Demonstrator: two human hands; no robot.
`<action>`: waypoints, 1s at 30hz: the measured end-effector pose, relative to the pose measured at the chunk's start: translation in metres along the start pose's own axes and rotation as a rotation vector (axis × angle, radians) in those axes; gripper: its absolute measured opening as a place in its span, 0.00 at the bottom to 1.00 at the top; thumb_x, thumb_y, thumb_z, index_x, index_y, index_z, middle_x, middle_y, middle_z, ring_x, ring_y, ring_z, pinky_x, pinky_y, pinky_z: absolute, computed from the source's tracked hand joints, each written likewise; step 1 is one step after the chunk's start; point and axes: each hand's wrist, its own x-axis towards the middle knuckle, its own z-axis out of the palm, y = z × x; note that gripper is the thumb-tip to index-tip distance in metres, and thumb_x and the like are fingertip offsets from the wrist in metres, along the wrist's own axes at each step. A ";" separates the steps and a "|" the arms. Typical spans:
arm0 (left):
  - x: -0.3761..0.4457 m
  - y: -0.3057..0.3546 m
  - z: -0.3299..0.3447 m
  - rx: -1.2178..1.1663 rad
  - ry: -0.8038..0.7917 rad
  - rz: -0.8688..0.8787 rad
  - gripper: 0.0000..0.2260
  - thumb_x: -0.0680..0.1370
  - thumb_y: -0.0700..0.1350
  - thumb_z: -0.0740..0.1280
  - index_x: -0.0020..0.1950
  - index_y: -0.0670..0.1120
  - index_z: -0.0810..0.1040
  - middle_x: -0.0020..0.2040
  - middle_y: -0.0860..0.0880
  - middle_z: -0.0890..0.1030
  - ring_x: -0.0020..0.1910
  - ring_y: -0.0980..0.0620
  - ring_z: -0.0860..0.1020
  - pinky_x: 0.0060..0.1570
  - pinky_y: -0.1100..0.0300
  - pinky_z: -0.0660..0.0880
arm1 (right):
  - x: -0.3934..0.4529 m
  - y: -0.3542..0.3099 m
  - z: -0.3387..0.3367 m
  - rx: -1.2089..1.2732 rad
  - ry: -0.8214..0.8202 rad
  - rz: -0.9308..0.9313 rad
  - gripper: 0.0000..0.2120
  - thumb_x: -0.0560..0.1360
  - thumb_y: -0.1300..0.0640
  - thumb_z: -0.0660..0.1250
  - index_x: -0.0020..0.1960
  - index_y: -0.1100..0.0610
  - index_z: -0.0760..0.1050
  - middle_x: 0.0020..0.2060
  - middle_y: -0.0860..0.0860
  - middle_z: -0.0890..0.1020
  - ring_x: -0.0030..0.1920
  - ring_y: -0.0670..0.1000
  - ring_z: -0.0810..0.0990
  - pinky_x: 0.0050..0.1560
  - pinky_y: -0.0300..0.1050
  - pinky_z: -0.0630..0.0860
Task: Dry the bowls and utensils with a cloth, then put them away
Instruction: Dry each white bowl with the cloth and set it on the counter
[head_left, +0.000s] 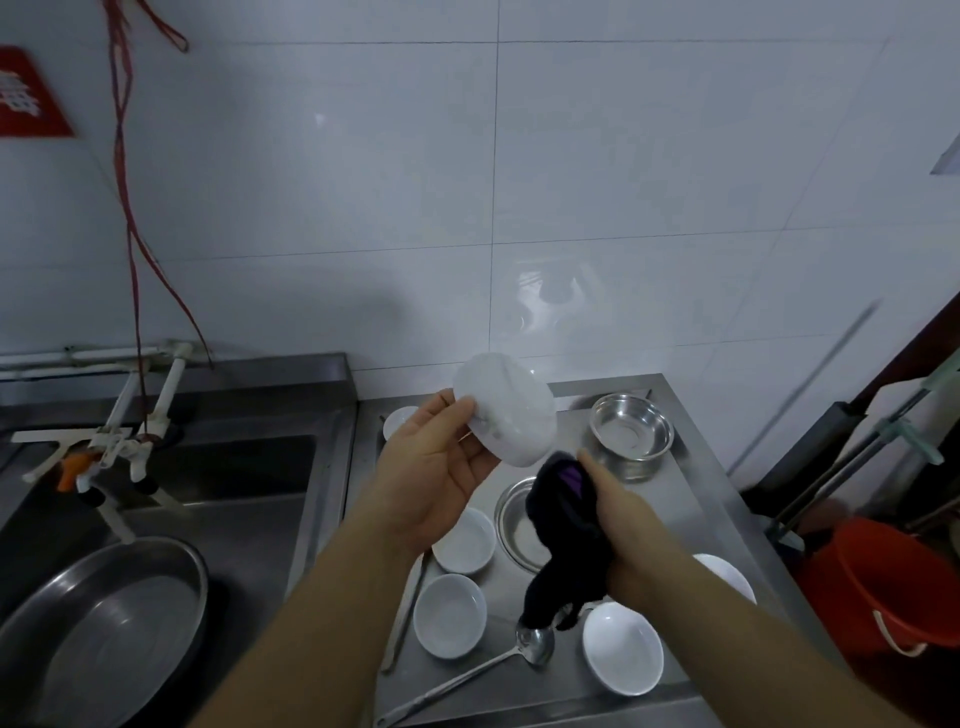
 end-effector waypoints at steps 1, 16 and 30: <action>0.000 0.000 -0.001 0.037 0.019 0.016 0.10 0.81 0.40 0.69 0.60 0.41 0.83 0.60 0.39 0.86 0.56 0.43 0.87 0.50 0.52 0.85 | -0.001 -0.004 -0.001 0.044 0.035 -0.032 0.24 0.76 0.39 0.74 0.55 0.61 0.86 0.44 0.60 0.89 0.38 0.58 0.89 0.36 0.50 0.85; -0.025 -0.016 0.022 0.385 -0.243 0.038 0.15 0.76 0.40 0.71 0.60 0.51 0.86 0.59 0.42 0.87 0.59 0.44 0.86 0.52 0.52 0.84 | -0.031 -0.064 0.034 -1.104 -0.362 -1.433 0.19 0.80 0.48 0.67 0.65 0.57 0.81 0.64 0.49 0.81 0.70 0.50 0.75 0.72 0.45 0.69; -0.035 -0.012 0.026 0.517 -0.242 0.157 0.08 0.82 0.43 0.65 0.54 0.38 0.77 0.49 0.44 0.84 0.49 0.47 0.84 0.54 0.47 0.84 | -0.019 -0.080 0.050 -0.209 -0.199 -0.449 0.18 0.78 0.39 0.68 0.54 0.51 0.86 0.52 0.58 0.88 0.47 0.53 0.86 0.49 0.51 0.83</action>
